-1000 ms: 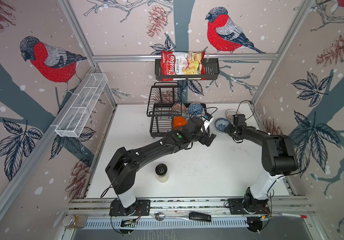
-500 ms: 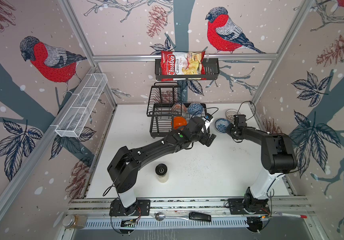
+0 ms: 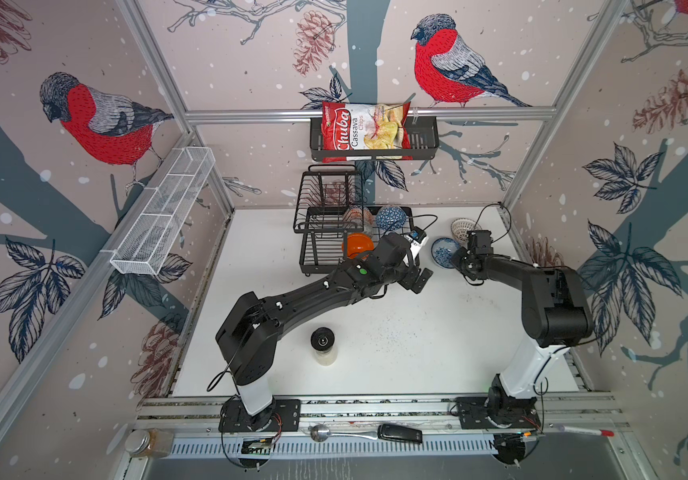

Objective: Load the bowls into the dish rack
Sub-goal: 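Grasp the rim of the blue floral bowl with the right gripper, then lift the floral bowl and tilt it toward the left gripper while the left gripper approaches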

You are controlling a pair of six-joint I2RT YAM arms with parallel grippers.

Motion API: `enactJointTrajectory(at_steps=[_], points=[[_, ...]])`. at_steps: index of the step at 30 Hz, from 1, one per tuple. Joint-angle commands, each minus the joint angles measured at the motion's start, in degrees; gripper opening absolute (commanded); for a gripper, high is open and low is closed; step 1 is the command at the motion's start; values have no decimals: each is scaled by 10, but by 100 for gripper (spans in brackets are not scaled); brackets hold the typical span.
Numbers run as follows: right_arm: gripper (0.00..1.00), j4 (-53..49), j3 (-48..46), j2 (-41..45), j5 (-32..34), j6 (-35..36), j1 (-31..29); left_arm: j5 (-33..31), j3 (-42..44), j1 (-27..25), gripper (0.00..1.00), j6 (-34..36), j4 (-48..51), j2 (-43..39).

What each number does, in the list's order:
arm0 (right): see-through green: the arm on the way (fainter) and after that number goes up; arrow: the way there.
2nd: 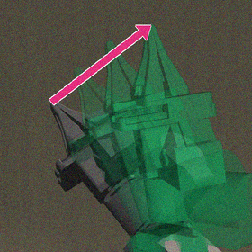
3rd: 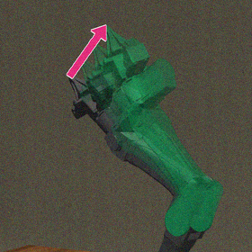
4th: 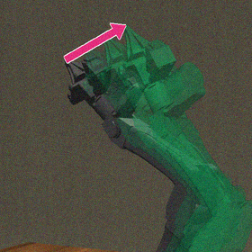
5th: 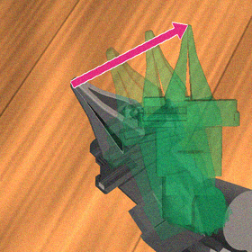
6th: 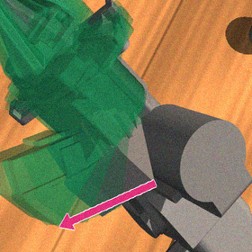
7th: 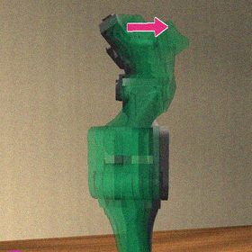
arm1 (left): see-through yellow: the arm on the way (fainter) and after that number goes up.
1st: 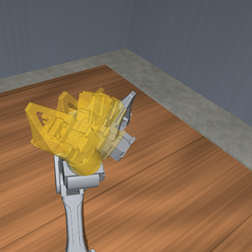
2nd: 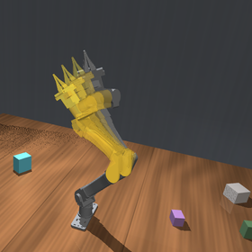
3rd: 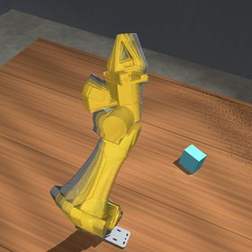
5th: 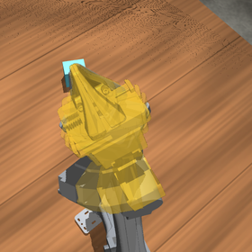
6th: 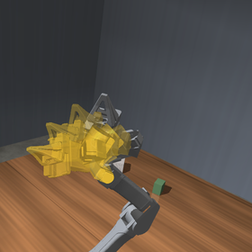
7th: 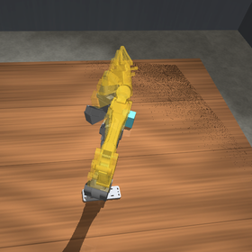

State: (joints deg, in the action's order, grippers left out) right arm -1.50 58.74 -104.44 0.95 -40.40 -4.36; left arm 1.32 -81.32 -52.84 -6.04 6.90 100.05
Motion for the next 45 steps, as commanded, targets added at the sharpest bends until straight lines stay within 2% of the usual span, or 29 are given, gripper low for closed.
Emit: enactJointTrajectory(at_steps=[1,5,9,13,19,29,38,45], points=[[9,5,-7,9,4,1,0,2,-4,0,97,1,-3,1],[2,25,-31,34,9,-2,-1,6,-5,3,98,-4,-4,-1],[1,67,-84,98,29,-2,-16,13,-3,10,98,-14,-9,-2],[0,102,-130,166,86,5,-57,30,-3,22,98,-32,-13,0],[0,142,-164,226,164,23,-119,53,5,47,98,-61,-27,0],[0,262,-241,283,187,32,-173,73,3,71,97,-98,-35,24],[0,327,-272,321,246,67,-253,63,20,84,90,-126,-58,25],[0,360,-288,324,260,68,-281,73,34,95,74,-141,-82,23]])
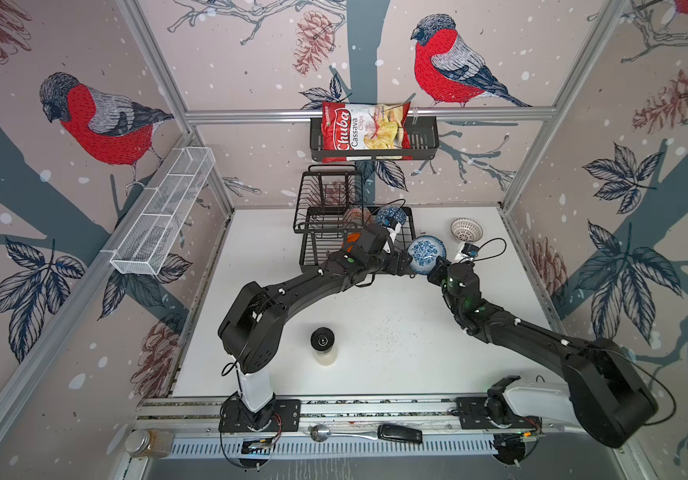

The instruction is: Load the bowls into the dish rack

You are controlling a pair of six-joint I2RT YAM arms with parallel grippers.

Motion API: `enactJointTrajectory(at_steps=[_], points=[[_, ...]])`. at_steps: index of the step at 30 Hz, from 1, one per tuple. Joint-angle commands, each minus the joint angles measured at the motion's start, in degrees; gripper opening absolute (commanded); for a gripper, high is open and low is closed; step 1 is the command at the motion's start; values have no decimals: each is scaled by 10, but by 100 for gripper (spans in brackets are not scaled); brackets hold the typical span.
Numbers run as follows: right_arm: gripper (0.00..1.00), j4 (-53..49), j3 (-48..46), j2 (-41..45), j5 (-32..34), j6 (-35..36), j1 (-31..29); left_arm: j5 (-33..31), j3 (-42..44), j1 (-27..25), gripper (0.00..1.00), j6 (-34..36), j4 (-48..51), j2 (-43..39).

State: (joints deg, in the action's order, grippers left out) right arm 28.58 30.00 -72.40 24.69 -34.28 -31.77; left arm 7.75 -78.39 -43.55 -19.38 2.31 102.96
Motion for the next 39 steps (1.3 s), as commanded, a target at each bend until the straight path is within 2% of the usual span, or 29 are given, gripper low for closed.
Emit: enactJointTrajectory(at_steps=[1,4,6,10,15,20,26,29,36,39], points=[[0,61,0,4,26,8,-10,8,8,2,72,-8,-39,-7],[0,66,1,1,33,9,-19,10,8,3,66,-8,-41,-8],[0,76,-3,0,37,9,-25,12,11,2,59,-12,-45,-8],[0,89,-6,1,49,13,-36,15,11,2,57,-13,-47,-6],[0,100,-5,-7,49,17,-44,16,14,3,43,-15,-52,-5],[0,118,1,-19,22,27,-51,17,16,3,40,-19,-58,-4],[0,132,7,-31,30,35,-71,16,20,3,33,-19,-63,-2],[0,133,8,-35,41,36,-78,15,21,4,24,-20,-64,-3],[2,145,3,-34,43,40,-82,7,30,4,16,-24,-75,-11],[4,146,5,-36,38,43,-84,5,32,6,7,-26,-78,-13]])
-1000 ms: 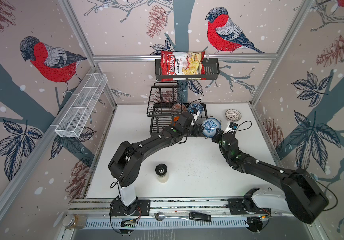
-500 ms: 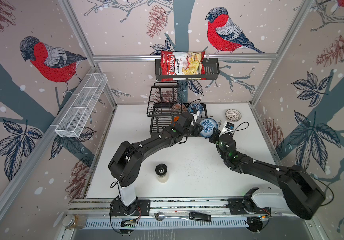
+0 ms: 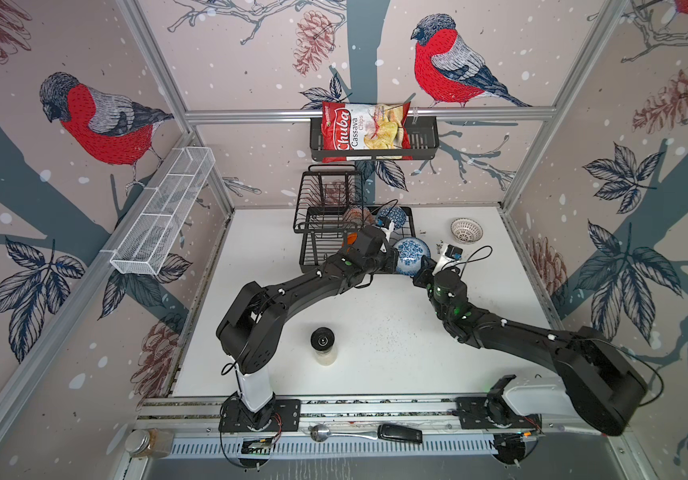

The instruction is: Load the bowls into the dish rack

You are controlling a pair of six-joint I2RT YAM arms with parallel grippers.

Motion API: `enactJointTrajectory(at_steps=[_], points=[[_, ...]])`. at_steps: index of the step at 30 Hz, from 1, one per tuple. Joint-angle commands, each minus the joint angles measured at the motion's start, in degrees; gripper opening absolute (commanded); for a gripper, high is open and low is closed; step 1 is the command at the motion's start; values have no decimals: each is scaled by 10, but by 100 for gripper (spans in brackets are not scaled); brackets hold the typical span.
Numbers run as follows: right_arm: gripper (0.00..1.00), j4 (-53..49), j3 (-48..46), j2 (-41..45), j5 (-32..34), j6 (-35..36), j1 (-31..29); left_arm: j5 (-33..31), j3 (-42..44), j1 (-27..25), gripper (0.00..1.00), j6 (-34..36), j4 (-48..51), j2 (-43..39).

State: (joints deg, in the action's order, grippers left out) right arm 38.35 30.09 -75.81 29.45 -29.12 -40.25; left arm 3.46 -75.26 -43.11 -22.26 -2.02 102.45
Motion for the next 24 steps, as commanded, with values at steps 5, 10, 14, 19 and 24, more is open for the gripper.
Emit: enactJointTrajectory(at_steps=[5,10,14,19,24], points=[[8,47,8,-11,-10,-9,-1,36,9,1,4,0,-43,-16],[13,40,15,-19,-10,-9,0,22,19,1,1,-3,-54,-26],[19,37,15,-19,-7,-12,1,9,27,1,0,-4,-61,-32],[24,38,13,-19,-14,-18,7,-4,40,0,0,-8,-75,-41],[35,43,9,-18,-22,-21,9,-29,43,1,0,-8,-74,-44]])
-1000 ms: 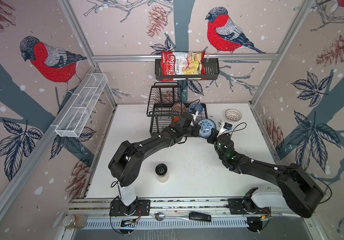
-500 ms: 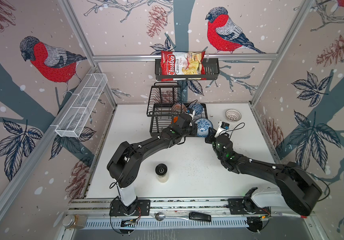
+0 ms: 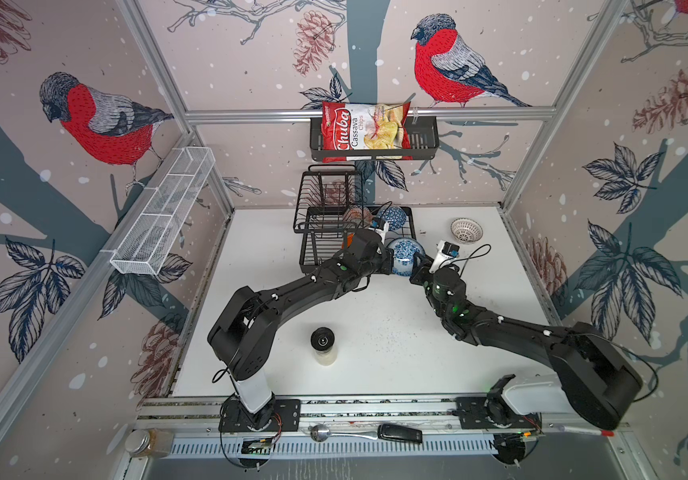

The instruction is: Load the bowls into the dish rack

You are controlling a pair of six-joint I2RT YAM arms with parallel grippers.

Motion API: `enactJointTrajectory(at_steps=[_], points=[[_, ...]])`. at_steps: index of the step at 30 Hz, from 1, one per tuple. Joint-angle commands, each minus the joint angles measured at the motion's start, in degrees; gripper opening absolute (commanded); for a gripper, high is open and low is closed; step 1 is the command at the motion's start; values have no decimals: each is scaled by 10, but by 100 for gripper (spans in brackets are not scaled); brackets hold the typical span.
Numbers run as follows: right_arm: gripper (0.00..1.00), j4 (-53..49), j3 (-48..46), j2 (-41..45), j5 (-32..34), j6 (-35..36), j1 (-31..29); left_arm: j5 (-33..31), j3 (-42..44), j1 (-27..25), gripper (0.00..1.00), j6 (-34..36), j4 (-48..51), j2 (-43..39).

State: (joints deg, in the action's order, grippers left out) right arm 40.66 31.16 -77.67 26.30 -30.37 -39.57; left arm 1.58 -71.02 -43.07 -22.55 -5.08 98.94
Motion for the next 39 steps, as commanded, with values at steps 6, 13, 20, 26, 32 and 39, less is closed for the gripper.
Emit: enactJointTrajectory(at_steps=[6,13,20,26,32,39], points=[[48,34,-20,17,3,-19,13,-50,14,1,0,-7,-58,-20],[75,41,-41,40,-29,-58,51,-106,33,3,0,-5,-106,-25],[99,-55,2,118,-35,-83,76,-190,-8,2,0,2,-122,-14],[99,-200,68,160,7,-166,101,-258,-53,1,0,-3,-147,16],[100,-252,136,172,-32,-245,121,-365,-105,-14,0,65,-192,53],[100,-203,182,147,-146,-358,130,-425,-105,-22,0,149,-300,67]])
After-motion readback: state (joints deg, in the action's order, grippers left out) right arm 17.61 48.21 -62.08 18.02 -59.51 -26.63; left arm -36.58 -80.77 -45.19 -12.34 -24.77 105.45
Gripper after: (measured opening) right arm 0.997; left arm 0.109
